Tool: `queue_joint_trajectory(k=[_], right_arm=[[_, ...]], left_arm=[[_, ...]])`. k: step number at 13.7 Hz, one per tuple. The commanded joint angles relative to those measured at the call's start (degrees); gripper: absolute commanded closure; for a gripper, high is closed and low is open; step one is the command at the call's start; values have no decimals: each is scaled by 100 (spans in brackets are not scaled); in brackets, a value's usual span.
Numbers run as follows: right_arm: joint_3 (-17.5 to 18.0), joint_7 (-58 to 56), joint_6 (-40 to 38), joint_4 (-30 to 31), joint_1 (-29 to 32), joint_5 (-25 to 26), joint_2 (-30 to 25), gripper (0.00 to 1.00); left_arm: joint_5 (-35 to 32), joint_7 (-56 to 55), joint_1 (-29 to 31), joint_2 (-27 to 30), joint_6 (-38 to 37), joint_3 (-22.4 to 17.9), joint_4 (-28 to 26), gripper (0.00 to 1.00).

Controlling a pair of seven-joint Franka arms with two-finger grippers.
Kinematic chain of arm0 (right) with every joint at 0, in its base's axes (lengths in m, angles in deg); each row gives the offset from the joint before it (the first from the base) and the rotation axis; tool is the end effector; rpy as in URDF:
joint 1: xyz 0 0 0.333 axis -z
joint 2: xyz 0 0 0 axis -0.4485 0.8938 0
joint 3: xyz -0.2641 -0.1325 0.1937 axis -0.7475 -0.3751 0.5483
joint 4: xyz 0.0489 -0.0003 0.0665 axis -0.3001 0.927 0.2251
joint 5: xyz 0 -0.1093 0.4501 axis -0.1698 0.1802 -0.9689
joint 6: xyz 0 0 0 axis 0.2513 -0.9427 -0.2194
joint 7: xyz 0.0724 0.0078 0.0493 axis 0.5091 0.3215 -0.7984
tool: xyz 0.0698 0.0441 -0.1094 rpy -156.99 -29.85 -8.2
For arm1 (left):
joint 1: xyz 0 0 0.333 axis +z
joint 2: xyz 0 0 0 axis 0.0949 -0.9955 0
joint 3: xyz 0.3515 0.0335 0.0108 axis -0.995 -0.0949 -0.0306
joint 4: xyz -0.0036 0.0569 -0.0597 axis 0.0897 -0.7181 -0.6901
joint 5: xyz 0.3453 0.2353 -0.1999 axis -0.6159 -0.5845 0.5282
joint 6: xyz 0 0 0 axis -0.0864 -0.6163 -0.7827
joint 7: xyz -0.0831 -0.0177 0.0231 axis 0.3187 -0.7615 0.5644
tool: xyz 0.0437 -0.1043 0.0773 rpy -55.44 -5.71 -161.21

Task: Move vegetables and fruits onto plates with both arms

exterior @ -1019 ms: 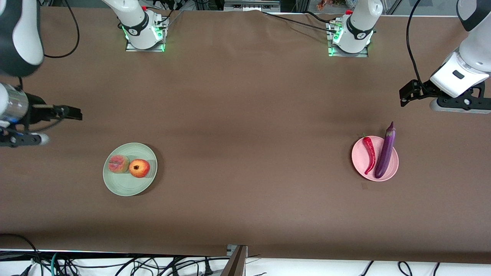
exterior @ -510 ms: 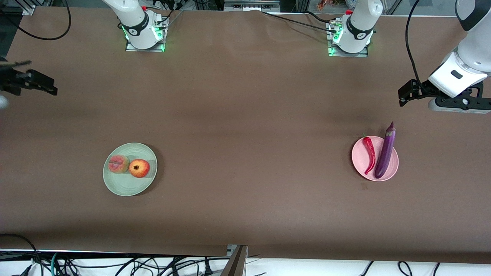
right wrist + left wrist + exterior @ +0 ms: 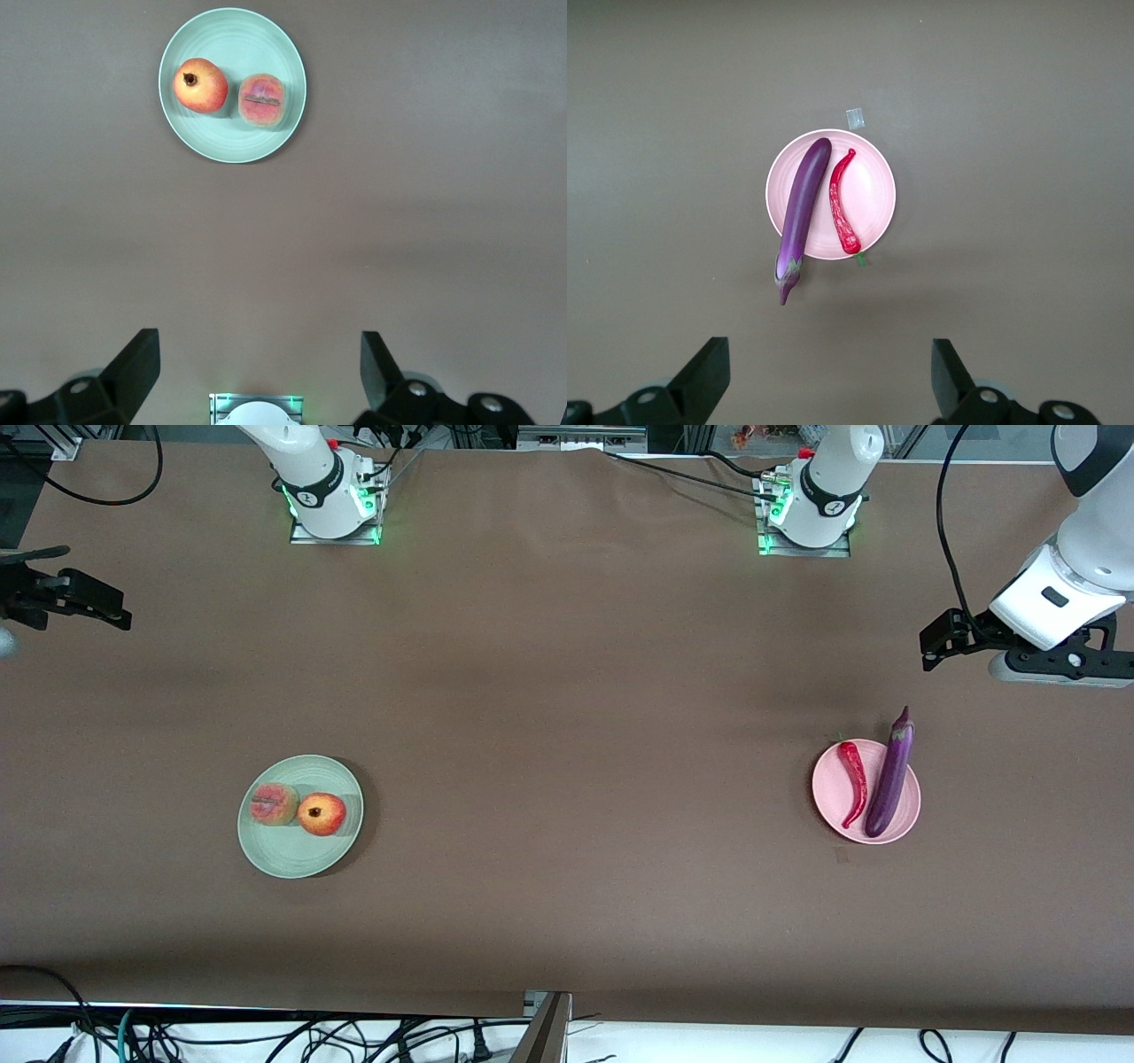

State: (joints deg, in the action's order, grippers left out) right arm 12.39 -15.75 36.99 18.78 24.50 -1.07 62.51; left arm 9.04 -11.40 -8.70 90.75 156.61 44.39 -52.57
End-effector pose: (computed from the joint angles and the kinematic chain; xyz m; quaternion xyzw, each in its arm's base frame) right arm 0.6362 -0.0150 0.6401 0.9976 0.0134 -0.0663 0.0168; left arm 0.6183 -0.0352 0.5606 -0.9986 0.0419 -0.0046 0.0328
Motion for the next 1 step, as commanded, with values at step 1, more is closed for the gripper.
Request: queue_joint_trajectory(k=[1], right_arm=[[49,13,1,33,21,40,-48,0]], left_arm=[[80,51,-9,-93,-159,-2,202,0]])
